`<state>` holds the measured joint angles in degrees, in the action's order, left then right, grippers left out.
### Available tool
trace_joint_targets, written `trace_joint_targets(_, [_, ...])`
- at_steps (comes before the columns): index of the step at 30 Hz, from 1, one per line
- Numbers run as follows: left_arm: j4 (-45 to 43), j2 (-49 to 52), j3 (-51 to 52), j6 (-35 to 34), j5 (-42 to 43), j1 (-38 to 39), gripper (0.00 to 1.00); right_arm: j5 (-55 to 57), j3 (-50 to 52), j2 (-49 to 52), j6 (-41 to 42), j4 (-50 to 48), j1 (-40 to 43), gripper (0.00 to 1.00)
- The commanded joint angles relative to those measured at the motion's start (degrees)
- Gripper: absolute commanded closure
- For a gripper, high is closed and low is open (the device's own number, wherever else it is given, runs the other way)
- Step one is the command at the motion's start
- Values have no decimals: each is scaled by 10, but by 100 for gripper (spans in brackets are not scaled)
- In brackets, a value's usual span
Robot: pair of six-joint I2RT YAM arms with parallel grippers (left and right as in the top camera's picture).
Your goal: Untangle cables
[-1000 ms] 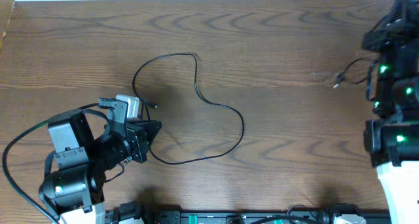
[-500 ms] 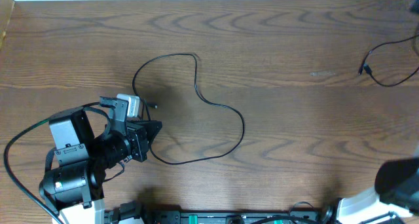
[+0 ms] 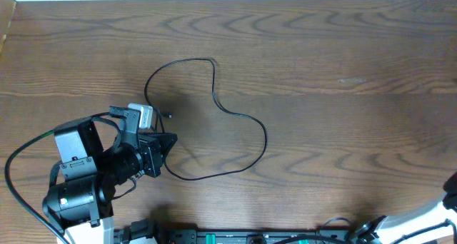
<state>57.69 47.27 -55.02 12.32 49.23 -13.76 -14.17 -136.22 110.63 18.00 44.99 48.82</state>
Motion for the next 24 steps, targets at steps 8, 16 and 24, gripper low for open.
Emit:
trace_joint_targets(8, [4, 2, -2, 9, 7, 1, 93, -69, 16, 25, 35, 38, 14, 99])
trace_joint_targets(16, [14, 2, -2, 9, 6, 1, 92, -17, 84, 96, -39, 108, 17, 99])
trace_joint_targets(24, [15, 2, -2, 7, 6, 1, 93, 12, 86, 161, -65, 158, 38, 76])
